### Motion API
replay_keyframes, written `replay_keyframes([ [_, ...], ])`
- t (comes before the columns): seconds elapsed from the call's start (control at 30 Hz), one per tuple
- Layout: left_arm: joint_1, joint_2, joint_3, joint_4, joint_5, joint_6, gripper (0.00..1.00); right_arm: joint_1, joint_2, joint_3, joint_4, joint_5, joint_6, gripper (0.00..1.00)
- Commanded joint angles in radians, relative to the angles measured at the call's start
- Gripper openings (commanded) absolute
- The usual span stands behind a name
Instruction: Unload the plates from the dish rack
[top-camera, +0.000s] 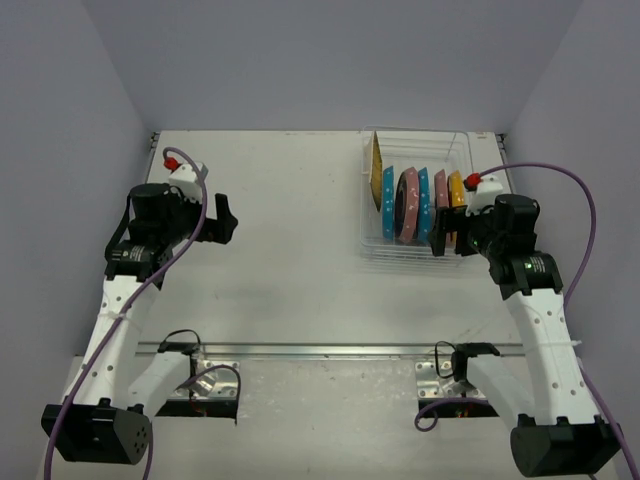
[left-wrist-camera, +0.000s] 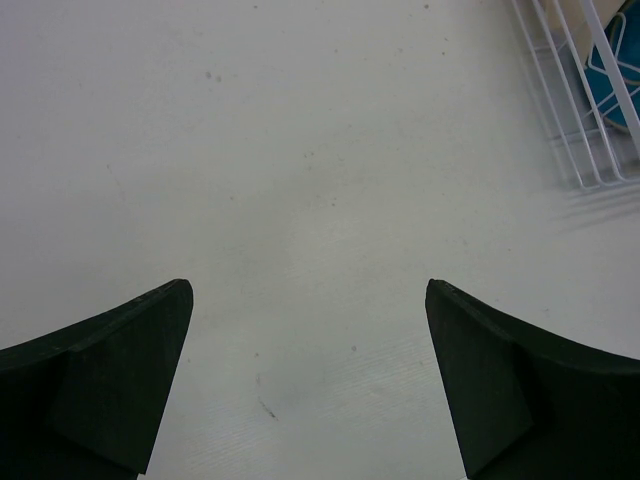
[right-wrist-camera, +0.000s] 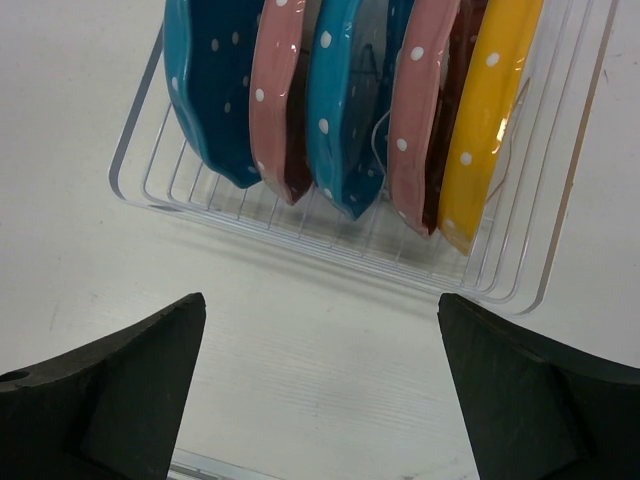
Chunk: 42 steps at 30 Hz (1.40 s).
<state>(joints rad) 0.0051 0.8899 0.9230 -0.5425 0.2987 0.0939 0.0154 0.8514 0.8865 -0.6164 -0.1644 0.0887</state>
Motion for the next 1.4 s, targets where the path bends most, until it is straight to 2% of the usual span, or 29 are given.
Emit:
replay_keyframes([
  [0.0, -0.005, -0.023, 0.019, 0.035, 0.017, 0.006, 1.00, -0.005, 0.001, 0.032, -0.003, -0.019, -0.024, 0.99],
  [0.27, -0.005, 0.014, 0.038, 0.018, 0.022, 0.019, 1.00, -0.005, 0.062, 0.095, -0.050, -0.002, -0.040, 0.99],
  [0.47, -0.005, 0.037, 0.059, 0.010, 0.045, 0.026, 1.00, -0.030, 0.229, 0.261, -0.104, 0.013, -0.138, 0.95],
  [0.6, -0.005, 0.046, 0.077, 0.004, 0.053, 0.041, 1.00, -0.146, 0.409, 0.503, -0.190, -0.130, -0.184, 0.87],
  [0.67, -0.005, 0.044, 0.082, 0.003, 0.046, 0.046, 1.00, -0.188, 0.494, 0.596, -0.233, -0.173, -0.199, 0.80],
  [0.87, -0.005, 0.041, 0.079, 0.007, 0.050, 0.048, 1.00, -0.248, 0.678, 0.756, -0.304, -0.230, -0.260, 0.60],
  [0.93, -0.005, 0.043, 0.077, 0.008, 0.048, 0.049, 1.00, -0.267, 0.725, 0.787, -0.341, -0.256, -0.271, 0.57],
  [1.13, -0.005, 0.046, 0.070, 0.013, 0.043, 0.052, 1.00, -0.278, 0.804, 0.796, -0.376, -0.314, -0.273, 0.56],
  [1.37, -0.005, 0.053, 0.063, 0.018, 0.045, 0.047, 1.00, -0.278, 0.825, 0.762, -0.374, -0.299, -0.276, 0.55],
])
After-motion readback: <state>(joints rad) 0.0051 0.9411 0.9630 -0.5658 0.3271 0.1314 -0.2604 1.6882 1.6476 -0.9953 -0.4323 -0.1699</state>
